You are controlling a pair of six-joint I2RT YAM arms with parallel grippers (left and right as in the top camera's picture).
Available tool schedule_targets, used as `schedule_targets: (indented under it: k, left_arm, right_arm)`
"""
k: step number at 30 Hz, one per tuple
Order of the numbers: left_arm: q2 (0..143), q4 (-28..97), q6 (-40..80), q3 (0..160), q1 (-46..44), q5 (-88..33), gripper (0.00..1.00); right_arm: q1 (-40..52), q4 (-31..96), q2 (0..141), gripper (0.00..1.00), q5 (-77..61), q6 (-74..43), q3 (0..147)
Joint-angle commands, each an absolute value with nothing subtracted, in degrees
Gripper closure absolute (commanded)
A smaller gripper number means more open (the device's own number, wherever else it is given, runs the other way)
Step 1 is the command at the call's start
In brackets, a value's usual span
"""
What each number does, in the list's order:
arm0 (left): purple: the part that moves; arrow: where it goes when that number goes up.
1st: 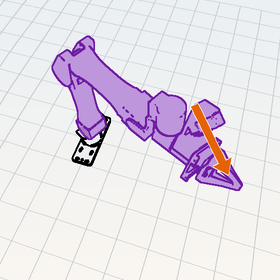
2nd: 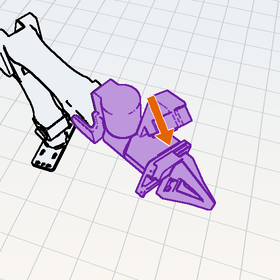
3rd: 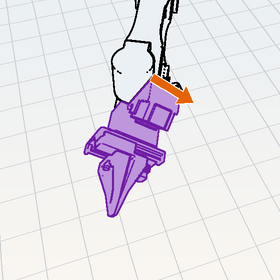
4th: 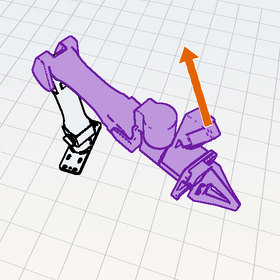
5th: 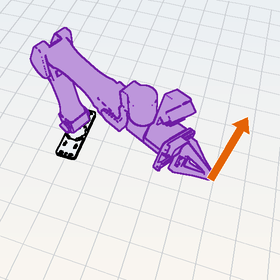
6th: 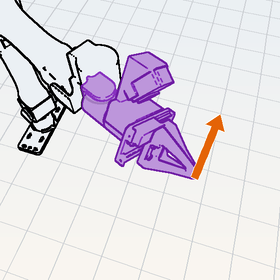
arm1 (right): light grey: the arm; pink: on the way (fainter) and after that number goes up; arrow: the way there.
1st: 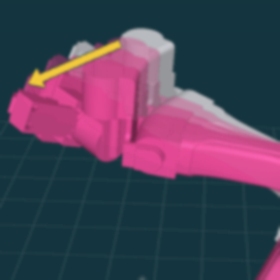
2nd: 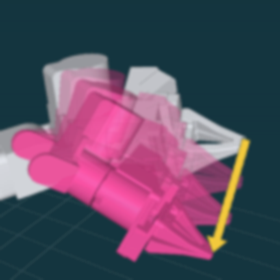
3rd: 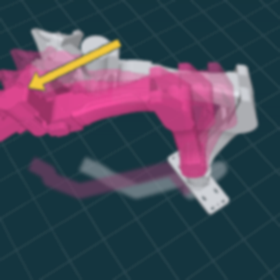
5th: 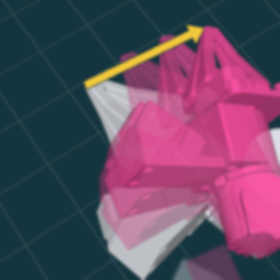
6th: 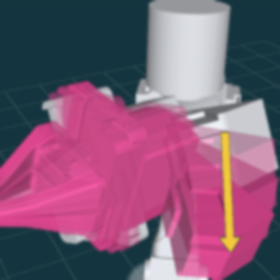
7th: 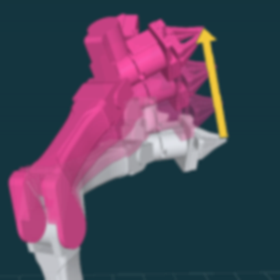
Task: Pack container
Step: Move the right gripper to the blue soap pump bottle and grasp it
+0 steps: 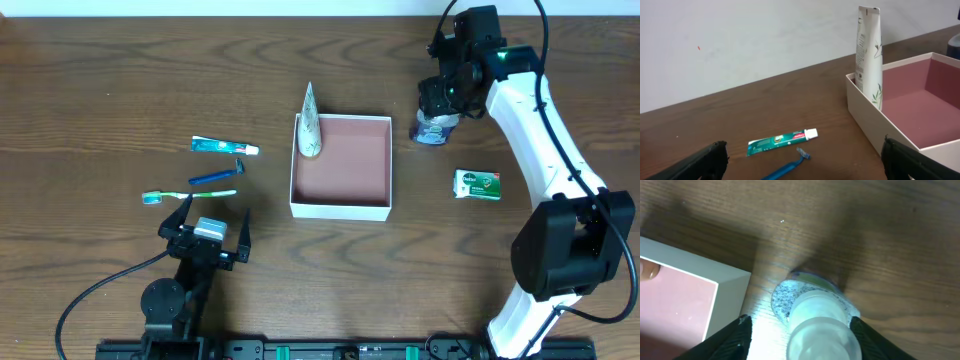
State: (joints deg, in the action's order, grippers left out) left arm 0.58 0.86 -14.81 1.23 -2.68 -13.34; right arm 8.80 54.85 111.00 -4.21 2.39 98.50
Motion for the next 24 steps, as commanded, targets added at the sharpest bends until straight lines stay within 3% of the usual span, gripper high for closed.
schedule_targets:
  k: [1,24]
  left_arm:
    - [0.25,2.79,-14.28,0.23,-2.42,-14.15,0.02]
    - [0.25,2.79,-14.28,0.23,-2.42,-14.15,0.02]
  right_arm:
    - [8.25,54.87,111.57,0.4,-4.49,1.96,98.39]
    - [8.21,54.65,111.7,0.35,-3.84,1.98,97.69]
